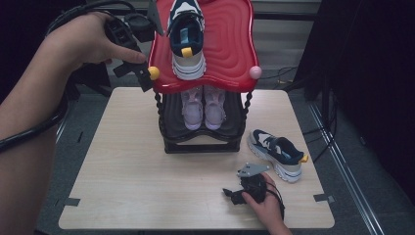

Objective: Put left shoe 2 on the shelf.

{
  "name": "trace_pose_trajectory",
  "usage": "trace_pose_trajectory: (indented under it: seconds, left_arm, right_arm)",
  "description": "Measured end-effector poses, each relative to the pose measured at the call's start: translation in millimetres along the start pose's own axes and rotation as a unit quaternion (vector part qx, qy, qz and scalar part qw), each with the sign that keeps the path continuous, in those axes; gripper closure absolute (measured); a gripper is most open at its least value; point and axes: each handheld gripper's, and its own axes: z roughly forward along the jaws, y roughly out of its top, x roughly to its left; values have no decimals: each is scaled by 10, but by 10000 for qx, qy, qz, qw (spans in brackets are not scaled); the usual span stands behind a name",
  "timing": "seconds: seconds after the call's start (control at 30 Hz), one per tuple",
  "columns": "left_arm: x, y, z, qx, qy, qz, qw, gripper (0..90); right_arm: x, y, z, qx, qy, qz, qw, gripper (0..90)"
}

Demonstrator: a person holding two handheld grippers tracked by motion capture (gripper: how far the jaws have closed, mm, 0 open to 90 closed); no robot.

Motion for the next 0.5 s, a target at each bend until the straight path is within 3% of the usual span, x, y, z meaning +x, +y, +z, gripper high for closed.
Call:
trace_pose_trajectory:
  seconds: [0.5]
  left_arm:
    - [-3,-280,154,127,-49,-131,9998,220]
  right_arm:
    - [0,-1,1,-5,-5,-12,10000,126]
